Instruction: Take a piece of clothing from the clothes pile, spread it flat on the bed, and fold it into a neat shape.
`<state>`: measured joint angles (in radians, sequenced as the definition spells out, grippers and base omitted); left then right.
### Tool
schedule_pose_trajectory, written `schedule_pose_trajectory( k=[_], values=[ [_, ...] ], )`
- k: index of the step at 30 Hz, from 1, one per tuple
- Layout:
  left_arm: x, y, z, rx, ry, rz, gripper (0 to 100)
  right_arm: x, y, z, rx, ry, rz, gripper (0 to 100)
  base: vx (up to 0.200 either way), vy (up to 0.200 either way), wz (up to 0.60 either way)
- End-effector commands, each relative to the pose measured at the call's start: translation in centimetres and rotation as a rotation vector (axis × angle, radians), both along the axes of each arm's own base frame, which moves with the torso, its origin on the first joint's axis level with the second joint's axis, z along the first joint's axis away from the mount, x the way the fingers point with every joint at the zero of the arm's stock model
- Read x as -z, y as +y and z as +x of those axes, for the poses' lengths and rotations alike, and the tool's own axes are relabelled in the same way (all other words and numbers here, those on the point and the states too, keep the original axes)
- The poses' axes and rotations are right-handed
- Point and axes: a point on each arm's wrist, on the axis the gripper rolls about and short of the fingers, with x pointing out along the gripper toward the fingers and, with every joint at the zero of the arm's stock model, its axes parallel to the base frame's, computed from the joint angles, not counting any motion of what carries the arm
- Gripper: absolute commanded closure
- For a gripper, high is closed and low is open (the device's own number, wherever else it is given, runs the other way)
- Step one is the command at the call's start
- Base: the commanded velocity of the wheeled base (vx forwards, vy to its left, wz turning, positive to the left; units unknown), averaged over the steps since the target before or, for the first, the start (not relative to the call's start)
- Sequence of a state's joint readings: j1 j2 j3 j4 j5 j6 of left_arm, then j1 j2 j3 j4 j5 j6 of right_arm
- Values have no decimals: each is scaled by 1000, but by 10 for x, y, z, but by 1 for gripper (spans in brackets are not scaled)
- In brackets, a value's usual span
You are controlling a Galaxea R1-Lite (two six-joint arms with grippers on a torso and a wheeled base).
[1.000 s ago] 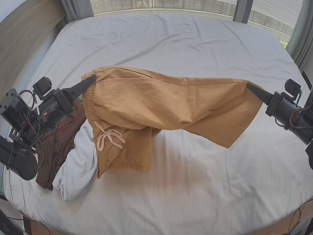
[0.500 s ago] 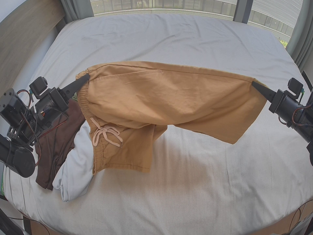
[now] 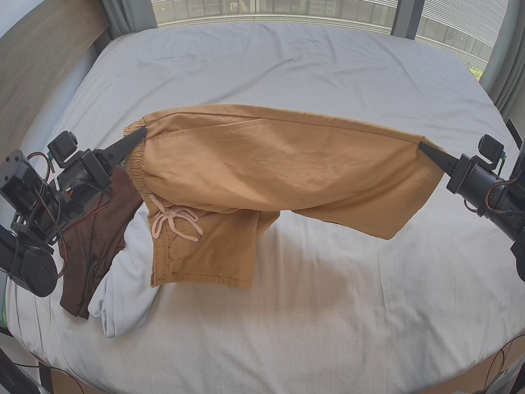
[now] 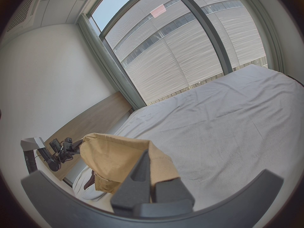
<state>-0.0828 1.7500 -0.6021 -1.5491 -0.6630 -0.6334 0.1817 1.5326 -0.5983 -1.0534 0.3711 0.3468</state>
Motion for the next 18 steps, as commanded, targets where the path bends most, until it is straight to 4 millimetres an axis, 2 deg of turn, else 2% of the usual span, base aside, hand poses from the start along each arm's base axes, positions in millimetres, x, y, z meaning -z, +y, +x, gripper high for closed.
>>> schedule_pose_trajectory(
  k=[1,12,18],
  values=[
    [0,2,1,-8,1,0,100,1,0,1,-1,4,-1,100,0,0,0],
    [0,5,7,-21,-7,2,100,3,11,5,-48,2,-2,100,0,0,0],
    [1,1,9,-11,-5,3,100,10,21,28,-69,16,-4,100,0,0,0]
  ],
)
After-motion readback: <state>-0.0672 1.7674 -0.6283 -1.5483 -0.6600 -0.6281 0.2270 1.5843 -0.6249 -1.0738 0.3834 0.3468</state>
